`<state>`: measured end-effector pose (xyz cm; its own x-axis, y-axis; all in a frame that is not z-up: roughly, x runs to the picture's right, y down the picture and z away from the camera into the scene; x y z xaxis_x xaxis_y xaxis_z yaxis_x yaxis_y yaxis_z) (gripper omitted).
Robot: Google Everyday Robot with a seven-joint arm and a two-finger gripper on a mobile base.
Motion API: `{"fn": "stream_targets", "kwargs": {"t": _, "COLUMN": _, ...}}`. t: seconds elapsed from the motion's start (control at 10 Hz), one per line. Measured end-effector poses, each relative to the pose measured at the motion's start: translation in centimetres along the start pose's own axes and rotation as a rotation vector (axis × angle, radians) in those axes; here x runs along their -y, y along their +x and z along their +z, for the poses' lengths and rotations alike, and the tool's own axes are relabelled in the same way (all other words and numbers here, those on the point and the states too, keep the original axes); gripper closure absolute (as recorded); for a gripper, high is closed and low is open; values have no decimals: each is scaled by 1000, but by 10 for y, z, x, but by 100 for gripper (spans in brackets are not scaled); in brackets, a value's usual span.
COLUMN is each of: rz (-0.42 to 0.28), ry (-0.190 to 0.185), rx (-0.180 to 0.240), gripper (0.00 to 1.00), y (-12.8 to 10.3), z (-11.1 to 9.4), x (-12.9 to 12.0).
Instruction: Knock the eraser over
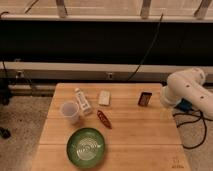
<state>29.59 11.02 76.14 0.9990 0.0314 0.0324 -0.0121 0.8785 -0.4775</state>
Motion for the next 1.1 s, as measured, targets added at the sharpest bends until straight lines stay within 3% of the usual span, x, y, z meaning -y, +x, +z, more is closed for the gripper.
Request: {"fn": "stream_targets", "kwargs": {"t": 1.1, "rz": -46, "ry": -78, "rx": -14, "gripper": 20, "y": -14, "z": 48, "x": 0}}
